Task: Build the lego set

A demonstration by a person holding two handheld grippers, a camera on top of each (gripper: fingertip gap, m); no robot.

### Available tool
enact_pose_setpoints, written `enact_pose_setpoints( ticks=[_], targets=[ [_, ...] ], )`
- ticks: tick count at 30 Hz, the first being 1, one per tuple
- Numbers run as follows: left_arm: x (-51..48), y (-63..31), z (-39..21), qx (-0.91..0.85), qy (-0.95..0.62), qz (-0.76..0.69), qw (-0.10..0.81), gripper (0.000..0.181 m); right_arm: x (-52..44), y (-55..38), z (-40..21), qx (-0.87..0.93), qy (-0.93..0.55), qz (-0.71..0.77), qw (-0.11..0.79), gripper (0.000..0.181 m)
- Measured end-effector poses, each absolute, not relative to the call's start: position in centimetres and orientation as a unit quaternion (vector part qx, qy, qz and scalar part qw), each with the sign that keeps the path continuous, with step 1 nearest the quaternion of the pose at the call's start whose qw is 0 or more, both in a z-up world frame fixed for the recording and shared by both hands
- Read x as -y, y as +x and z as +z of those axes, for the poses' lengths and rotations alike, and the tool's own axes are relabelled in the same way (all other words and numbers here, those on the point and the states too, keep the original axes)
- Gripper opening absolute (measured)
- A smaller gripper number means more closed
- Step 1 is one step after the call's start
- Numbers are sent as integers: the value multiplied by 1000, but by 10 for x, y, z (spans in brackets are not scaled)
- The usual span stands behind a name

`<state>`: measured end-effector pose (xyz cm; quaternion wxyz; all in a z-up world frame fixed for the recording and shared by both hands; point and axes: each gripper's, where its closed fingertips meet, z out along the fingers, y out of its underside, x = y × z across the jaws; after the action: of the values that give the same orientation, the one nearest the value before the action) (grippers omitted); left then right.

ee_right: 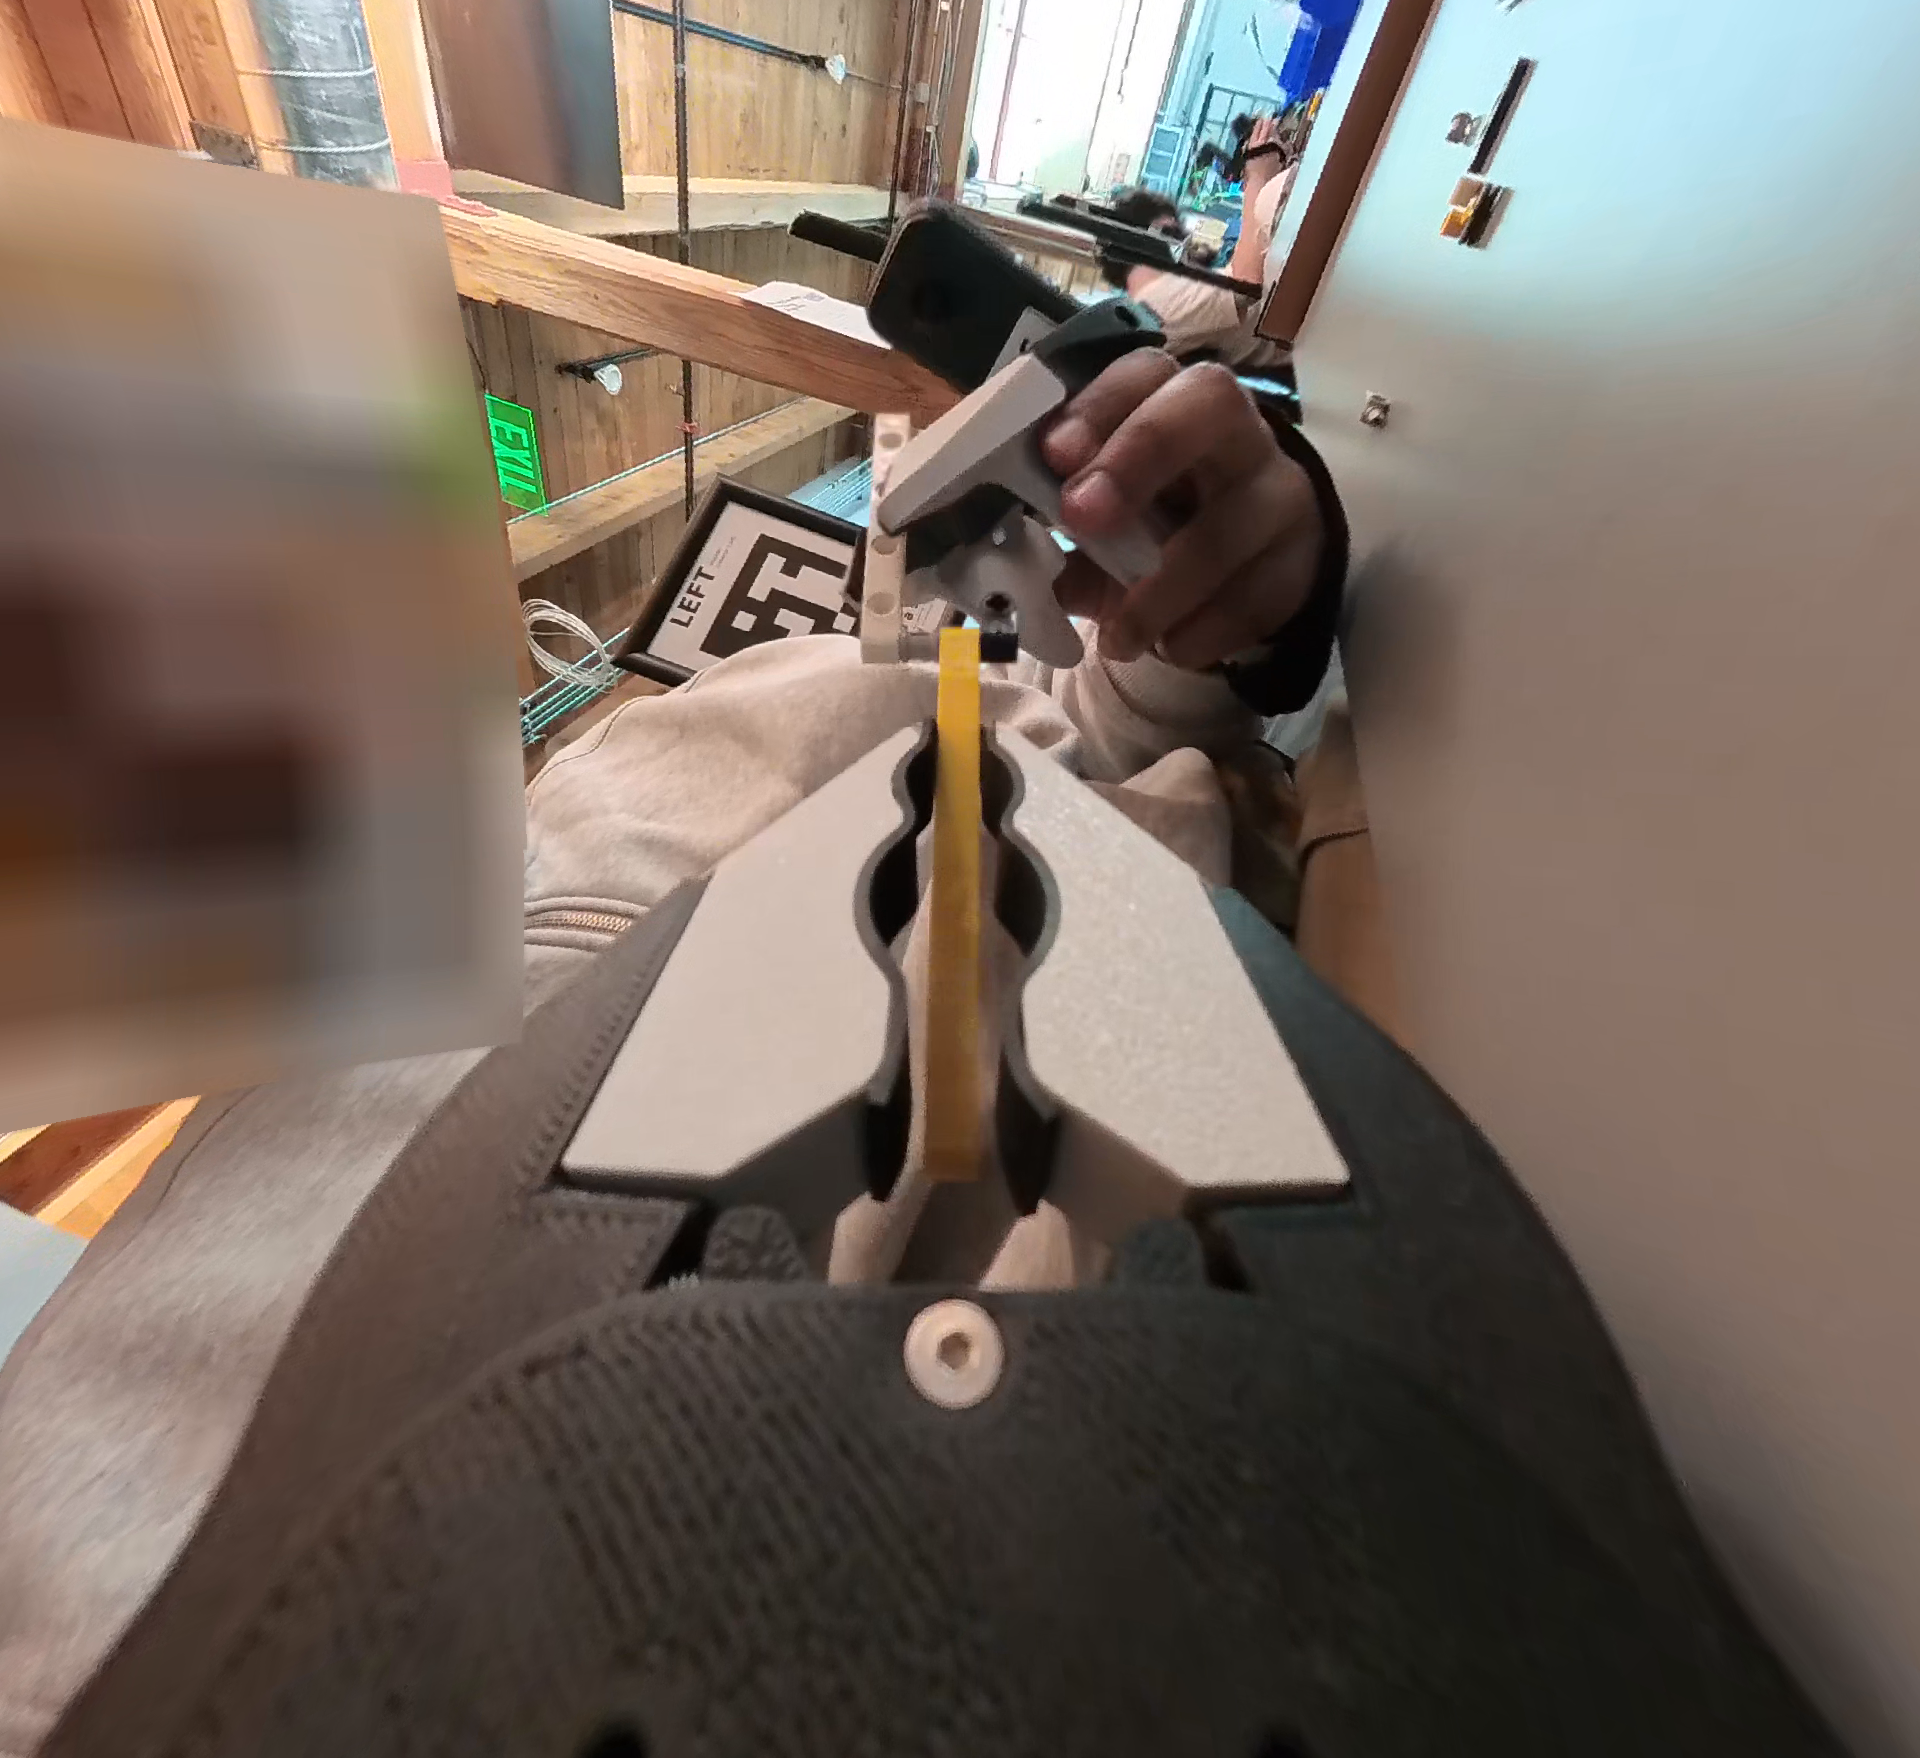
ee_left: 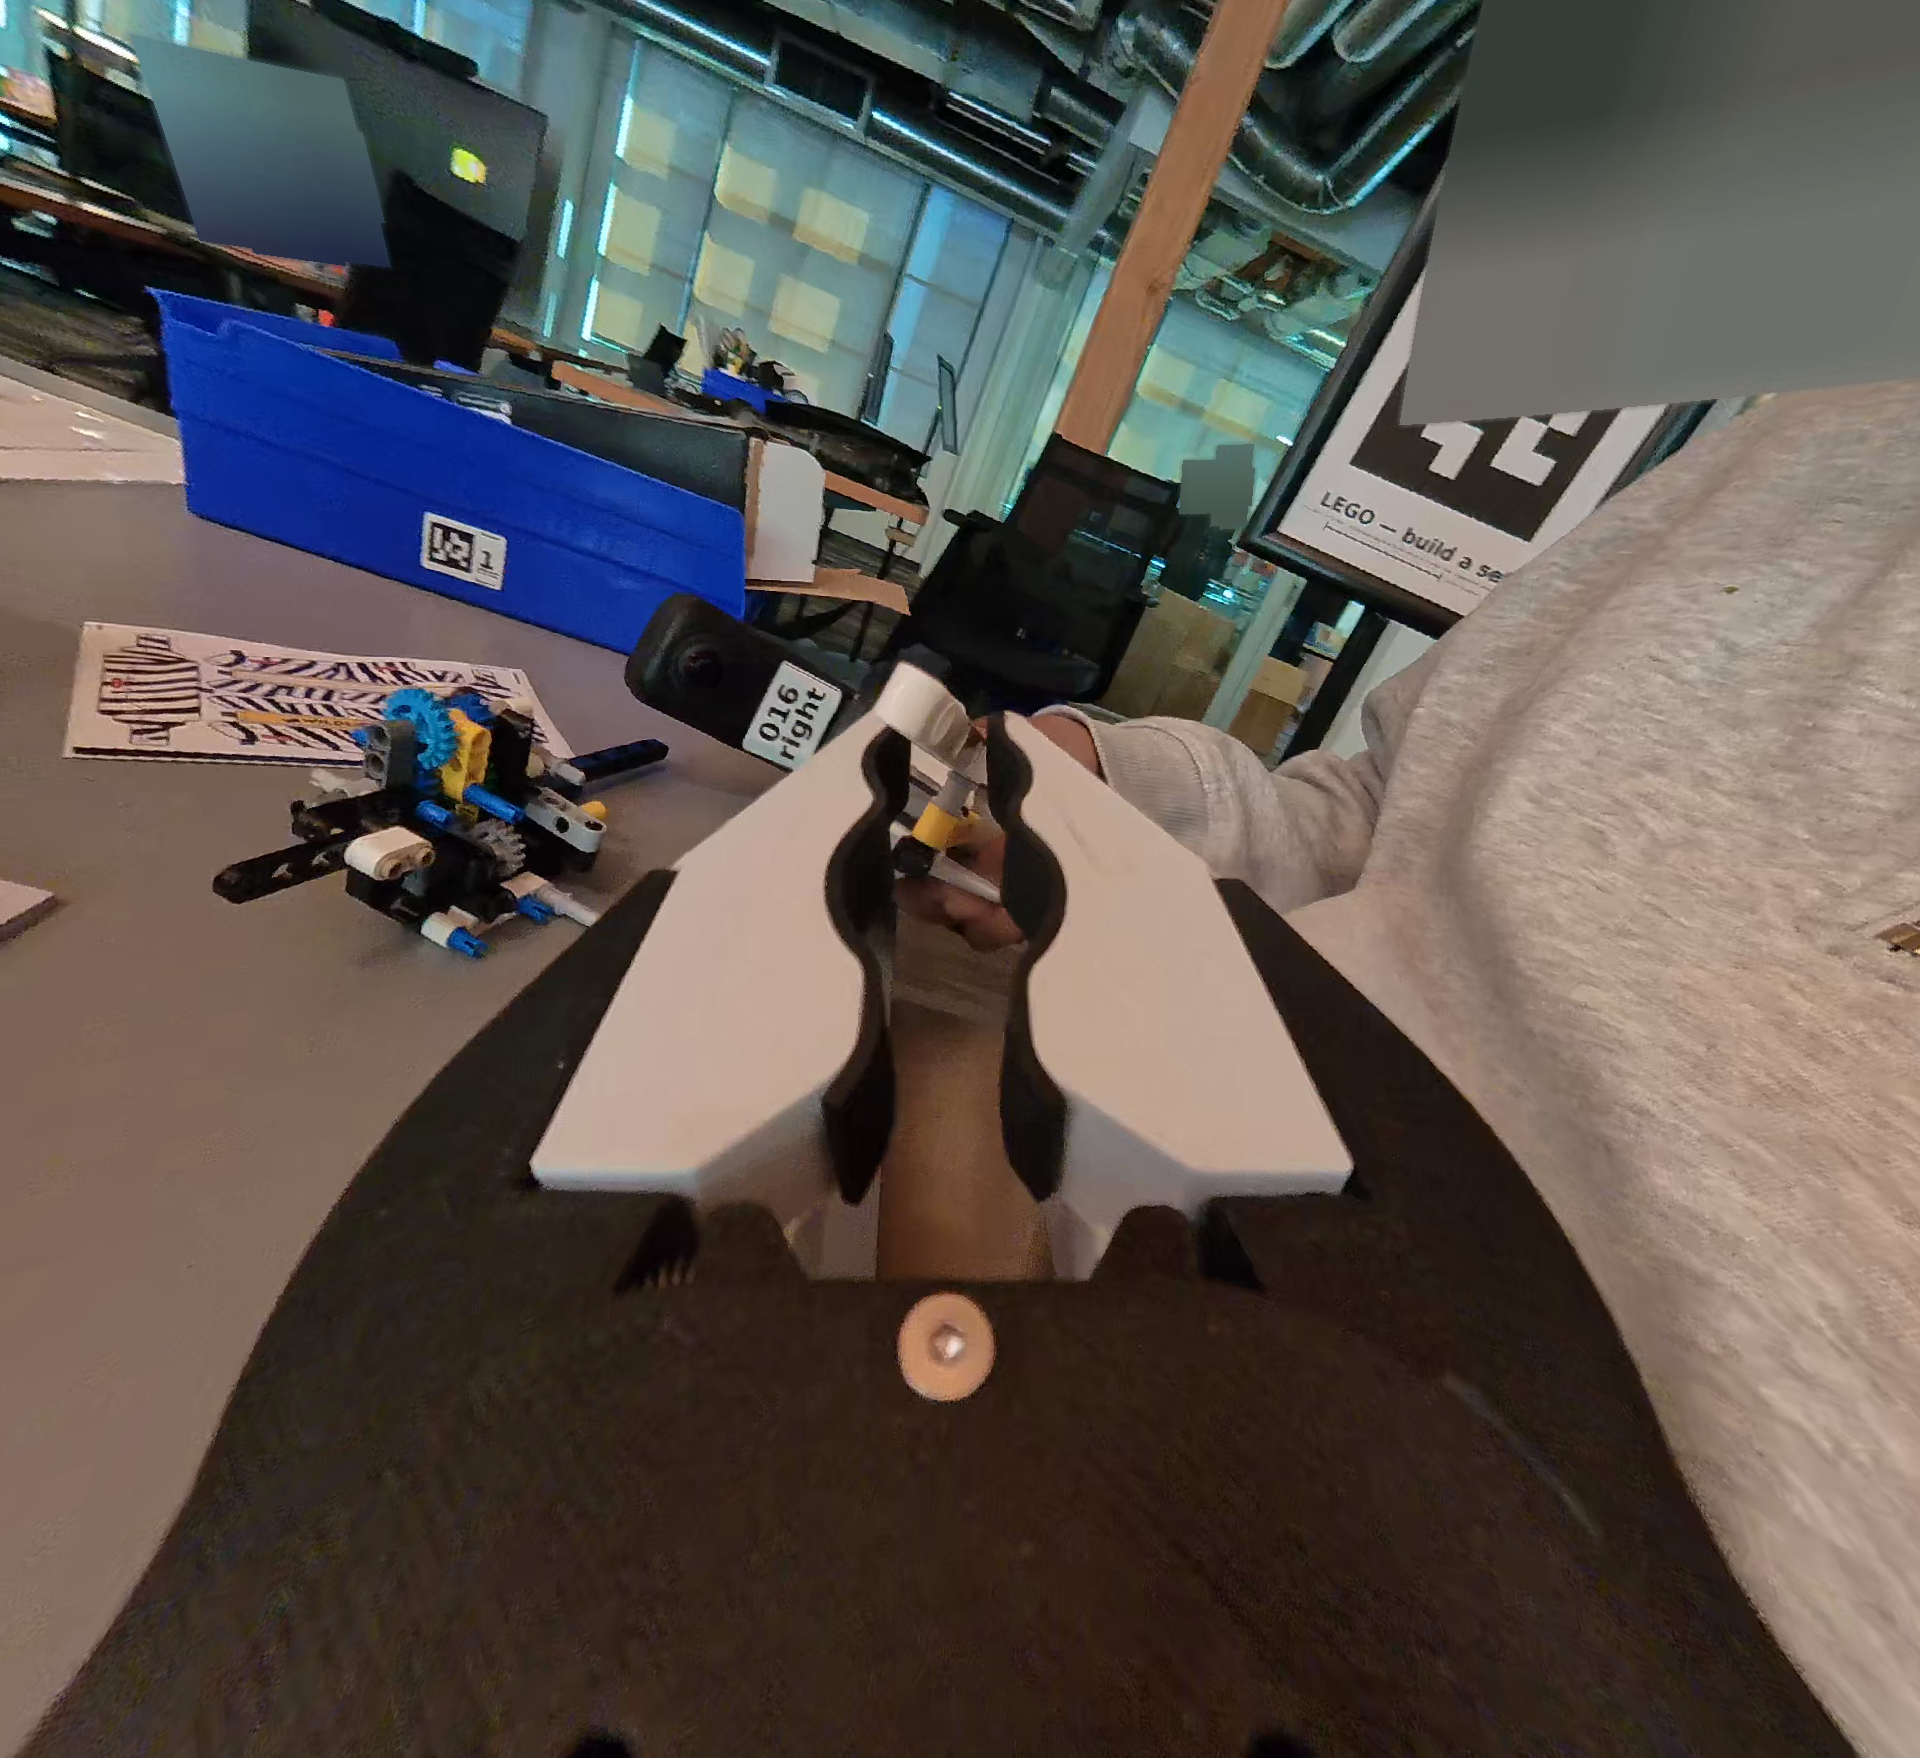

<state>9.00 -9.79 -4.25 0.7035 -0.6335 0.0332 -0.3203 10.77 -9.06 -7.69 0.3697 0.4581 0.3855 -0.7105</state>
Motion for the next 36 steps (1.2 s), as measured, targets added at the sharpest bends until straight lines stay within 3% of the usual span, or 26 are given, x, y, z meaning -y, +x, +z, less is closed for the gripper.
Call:
enact_pose_setpoints(
  ticks=[29, 34, 36],
  targets=[
    [104, 100, -48, -51, -638, -398, 657, 8, 84, 111, -78, -398, 462, -706, 360, 6],
    [98, 87, -45, -16, -631, -360, 687, 7, 78, 108, -74, -395, 463, -717, 338, 7],
    [94, 76, -47, 13, -631, -346, 694, 7, 68, 101, -72, -395, 472, -731, 294, 16]
  ],
)
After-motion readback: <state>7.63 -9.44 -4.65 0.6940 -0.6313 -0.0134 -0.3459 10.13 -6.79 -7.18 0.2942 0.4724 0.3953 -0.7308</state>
